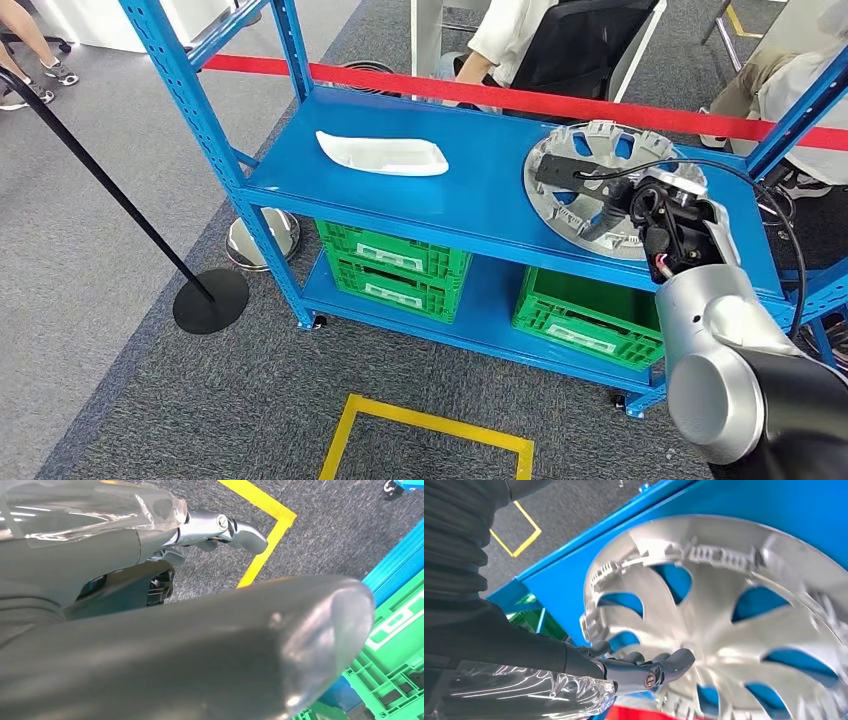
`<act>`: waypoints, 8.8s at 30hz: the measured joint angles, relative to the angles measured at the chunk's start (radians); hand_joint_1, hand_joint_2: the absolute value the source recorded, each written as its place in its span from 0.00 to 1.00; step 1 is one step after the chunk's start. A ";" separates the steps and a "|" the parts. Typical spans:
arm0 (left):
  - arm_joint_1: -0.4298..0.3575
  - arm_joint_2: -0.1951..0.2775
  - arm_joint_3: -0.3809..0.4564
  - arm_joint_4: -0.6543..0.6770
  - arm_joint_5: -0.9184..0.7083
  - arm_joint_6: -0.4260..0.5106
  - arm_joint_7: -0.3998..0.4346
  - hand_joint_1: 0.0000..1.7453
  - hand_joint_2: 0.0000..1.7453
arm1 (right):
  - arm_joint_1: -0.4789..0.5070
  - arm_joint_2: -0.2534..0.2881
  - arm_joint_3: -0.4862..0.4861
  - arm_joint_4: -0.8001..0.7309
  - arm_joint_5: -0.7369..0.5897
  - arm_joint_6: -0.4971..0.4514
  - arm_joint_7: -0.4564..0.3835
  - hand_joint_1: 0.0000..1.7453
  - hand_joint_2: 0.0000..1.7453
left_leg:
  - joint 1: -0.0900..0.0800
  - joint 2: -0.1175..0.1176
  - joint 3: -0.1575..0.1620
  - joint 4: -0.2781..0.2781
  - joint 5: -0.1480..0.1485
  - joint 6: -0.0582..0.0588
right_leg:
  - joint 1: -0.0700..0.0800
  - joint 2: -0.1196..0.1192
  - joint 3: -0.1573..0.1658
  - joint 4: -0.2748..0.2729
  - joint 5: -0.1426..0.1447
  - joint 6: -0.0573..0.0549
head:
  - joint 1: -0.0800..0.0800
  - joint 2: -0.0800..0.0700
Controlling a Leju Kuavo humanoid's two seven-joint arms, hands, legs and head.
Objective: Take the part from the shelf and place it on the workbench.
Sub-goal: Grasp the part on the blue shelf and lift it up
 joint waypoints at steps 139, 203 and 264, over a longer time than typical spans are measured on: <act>-0.019 -0.006 0.010 0.000 -0.023 -0.027 0.043 0.00 0.00 | 0.095 0.086 -0.098 0.000 -0.075 0.021 -0.056 0.00 1.00 | 0.000 0.001 0.005 0.000 0.000 0.000 | 0.000 0.000 0.004 0.000 0.000 0.000 | 0.000 0.000; -0.049 -0.015 -0.020 -0.001 -0.073 -0.014 0.164 0.00 0.25 | 0.100 0.084 -0.109 -0.022 -0.044 0.050 -0.021 0.00 1.00 | 0.013 0.001 -0.017 0.015 0.019 -0.023 | -0.021 0.009 -0.004 0.053 -0.033 0.013 | 0.002 0.000; -0.041 -0.013 -0.019 -0.003 -0.071 -0.060 0.085 0.00 0.00 | 0.129 0.077 -0.115 -0.024 -0.046 0.072 -0.041 0.00 1.00 | -0.002 0.004 -0.029 -0.003 0.034 0.002 | -0.011 -0.007 0.052 -0.013 -0.039 0.009 | -0.004 0.000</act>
